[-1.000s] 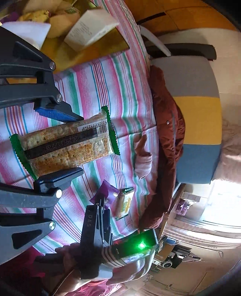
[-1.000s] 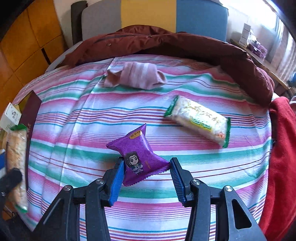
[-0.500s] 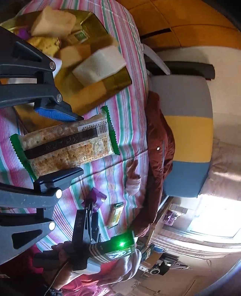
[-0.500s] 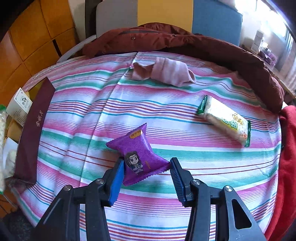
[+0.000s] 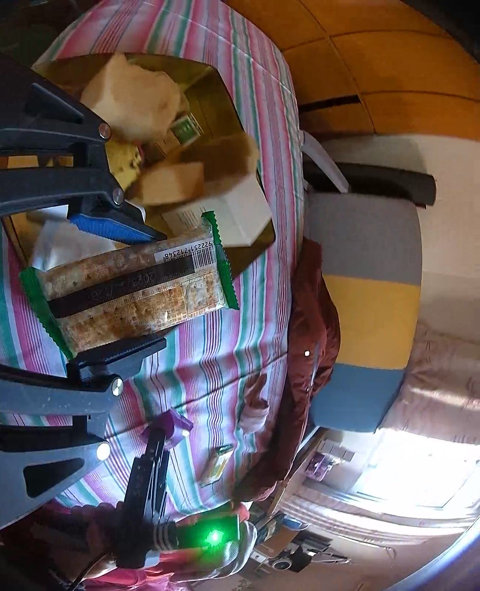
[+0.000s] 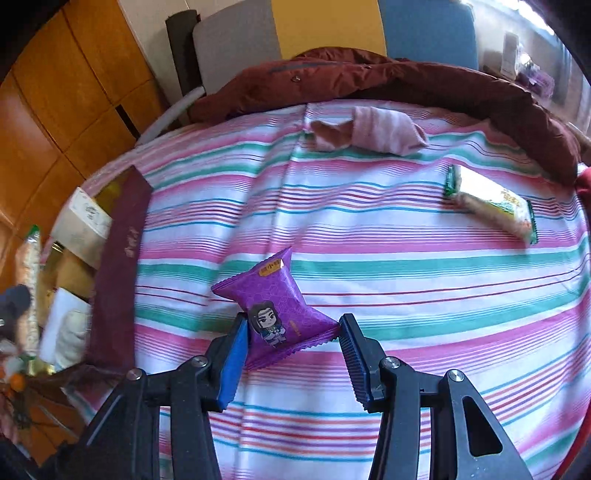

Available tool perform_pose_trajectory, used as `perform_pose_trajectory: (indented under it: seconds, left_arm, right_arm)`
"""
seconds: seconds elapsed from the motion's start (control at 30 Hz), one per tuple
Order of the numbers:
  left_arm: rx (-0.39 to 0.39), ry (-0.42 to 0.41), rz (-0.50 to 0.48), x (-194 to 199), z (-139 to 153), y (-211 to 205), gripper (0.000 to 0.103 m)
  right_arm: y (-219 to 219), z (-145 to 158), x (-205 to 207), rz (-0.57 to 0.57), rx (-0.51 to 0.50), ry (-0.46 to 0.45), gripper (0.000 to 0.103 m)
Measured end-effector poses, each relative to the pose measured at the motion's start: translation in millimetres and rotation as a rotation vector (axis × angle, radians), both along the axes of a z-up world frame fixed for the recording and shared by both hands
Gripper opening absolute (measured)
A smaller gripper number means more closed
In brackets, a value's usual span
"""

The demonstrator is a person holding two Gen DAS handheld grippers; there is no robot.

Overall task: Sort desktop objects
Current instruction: 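Carry the purple packet and cracker packet over the gold tray and open both tools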

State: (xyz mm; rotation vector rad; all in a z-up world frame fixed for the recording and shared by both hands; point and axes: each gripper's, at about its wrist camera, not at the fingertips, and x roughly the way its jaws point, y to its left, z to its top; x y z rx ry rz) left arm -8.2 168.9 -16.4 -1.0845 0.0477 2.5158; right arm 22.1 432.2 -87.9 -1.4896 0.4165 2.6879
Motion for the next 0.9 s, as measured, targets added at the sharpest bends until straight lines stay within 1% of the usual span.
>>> perform_pose_trajectory:
  seconds: [0.2,0.33,0.57,0.7,0.77,0.8,0.87,0.9]
  left_arm:
    - [0.019,-0.009,0.05,-1.4,-2.7,-31.9,0.048]
    - [0.043,-0.01,0.104,0.1,-2.4,-65.0,0.048]
    - [0.056,0.002,0.191,8.6,-0.8,-117.6,0.048]
    - [0.046,-0.012,0.189,17.2,-9.3,-126.5,0.048]
    - [0.019,-0.011,0.18,18.9,-15.0,-123.3,0.048]
    - [0.0,-0.016,0.175,17.4,-19.4,-119.8,0.048]
    - [-0.004,-0.025,0.17,12.3,-25.5,-115.9,0.048]
    - [-0.022,-0.039,0.169,6.5,-30.2,-112.2,0.047]
  right_arm:
    - [-30.1,22.7,-0.5,0.046,-0.046,0.066,0.049]
    - [-53.6,40.8,-0.7,0.094,-0.062,0.113,0.049]
    - [-103.1,66.1,-7.7,0.205,-0.071,0.172,0.049]
    - [-129.1,67.8,-19.9,0.263,-0.076,0.175,0.049]
    - [-142.9,66.8,-26.5,0.286,-0.081,0.17,0.049]
    - [-148.9,66.1,-29.7,0.294,-0.08,0.169,0.049]
    - [-162.7,63.8,-38.0,0.313,-0.073,0.167,0.049]
    - [-166.2,62.6,-39.7,0.315,-0.069,0.163,0.049]
